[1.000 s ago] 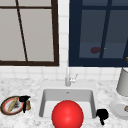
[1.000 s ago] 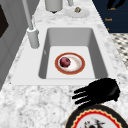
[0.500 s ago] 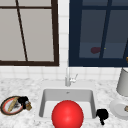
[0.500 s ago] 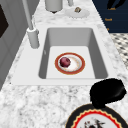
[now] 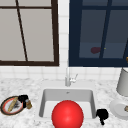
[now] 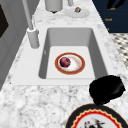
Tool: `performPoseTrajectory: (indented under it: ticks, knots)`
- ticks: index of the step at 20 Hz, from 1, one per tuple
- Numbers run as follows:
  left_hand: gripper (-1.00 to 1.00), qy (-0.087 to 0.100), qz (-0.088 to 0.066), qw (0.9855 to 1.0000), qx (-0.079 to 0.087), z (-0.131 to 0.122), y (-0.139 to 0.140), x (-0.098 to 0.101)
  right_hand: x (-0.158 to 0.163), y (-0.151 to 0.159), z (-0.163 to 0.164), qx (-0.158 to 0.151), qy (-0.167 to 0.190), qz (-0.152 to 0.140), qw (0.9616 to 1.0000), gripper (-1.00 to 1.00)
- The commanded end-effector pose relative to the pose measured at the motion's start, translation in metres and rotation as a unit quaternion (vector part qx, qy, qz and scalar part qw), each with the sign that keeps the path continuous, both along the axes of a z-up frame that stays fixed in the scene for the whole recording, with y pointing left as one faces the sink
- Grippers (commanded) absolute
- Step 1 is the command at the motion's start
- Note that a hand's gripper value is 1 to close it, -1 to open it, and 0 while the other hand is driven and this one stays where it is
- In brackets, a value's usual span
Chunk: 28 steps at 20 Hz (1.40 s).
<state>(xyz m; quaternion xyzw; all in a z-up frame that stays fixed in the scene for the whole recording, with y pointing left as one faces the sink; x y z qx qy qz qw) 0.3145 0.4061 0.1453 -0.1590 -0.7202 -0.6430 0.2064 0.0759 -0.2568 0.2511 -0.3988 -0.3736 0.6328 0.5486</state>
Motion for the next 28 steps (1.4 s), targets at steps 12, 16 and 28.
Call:
performPoseTrajectory:
  ticks: [12,16,28]
  knots:
    - [1.00,0.028,-0.006,0.9995,0.010,0.056,-0.046,0.004,0.000,0.000,0.000,0.000,0.000,0.000,1.0000,0.00]
    - [1.00,0.029,-0.004,0.9995,0.013,0.069,-0.069,-0.001,0.000,0.000,0.000,0.000,0.000,0.000,1.0000,0.00]
    - [1.00,0.045,-0.010,0.9987,0.020,0.125,-0.135,-0.015,0.000,0.000,0.000,0.000,0.000,0.000,1.0000,0.00]
